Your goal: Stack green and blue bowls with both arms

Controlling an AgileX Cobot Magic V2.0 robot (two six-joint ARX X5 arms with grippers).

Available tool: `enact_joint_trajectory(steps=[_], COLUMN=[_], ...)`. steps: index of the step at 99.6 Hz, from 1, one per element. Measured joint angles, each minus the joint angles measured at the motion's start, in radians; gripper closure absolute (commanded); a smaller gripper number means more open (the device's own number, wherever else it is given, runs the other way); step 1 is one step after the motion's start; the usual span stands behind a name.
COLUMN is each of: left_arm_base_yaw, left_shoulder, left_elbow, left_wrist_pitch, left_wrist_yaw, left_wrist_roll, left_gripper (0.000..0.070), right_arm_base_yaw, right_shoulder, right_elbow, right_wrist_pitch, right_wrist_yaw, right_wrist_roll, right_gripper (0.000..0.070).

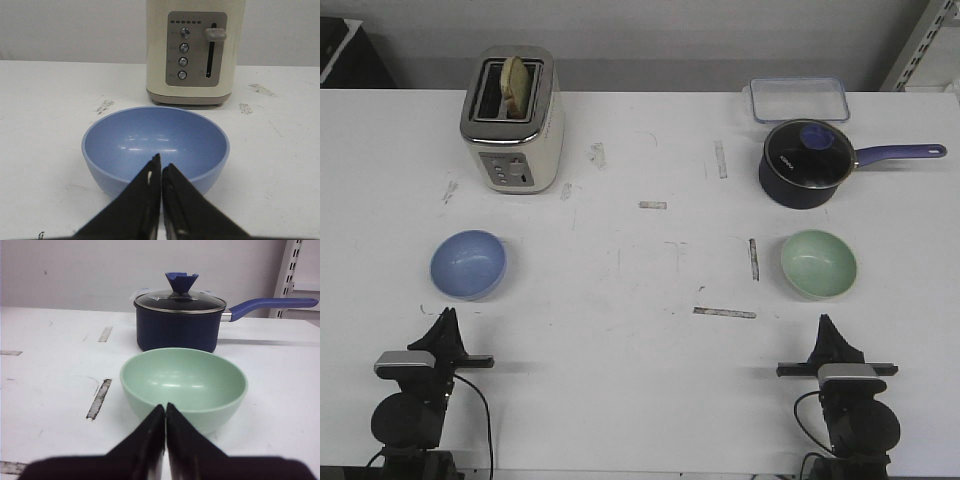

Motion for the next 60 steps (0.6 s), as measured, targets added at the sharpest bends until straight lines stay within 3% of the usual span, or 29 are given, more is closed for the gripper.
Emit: enact_joint_trajectory(steps=[37,60], left_arm_base_yaw=[0.0,0.0], left_shoulder=[0.0,0.0], left_elbow=[0.0,0.0], left_wrist_pitch=[-0.001,-0.002], left_wrist_yaw=[0.0,0.0], left_wrist_roll=[0.0,0.0], left_gripper=[0.0698,0.0698], right_arm_base_yaw=[0.0,0.0], right_shoulder=[0.0,0.0], right_elbow=[0.0,0.0], right_wrist_pitch=[0.0,0.003], right_wrist_yaw=[0.001,0.06], right_wrist_roll=[0.0,0.001], right_gripper=[0.07,0.07])
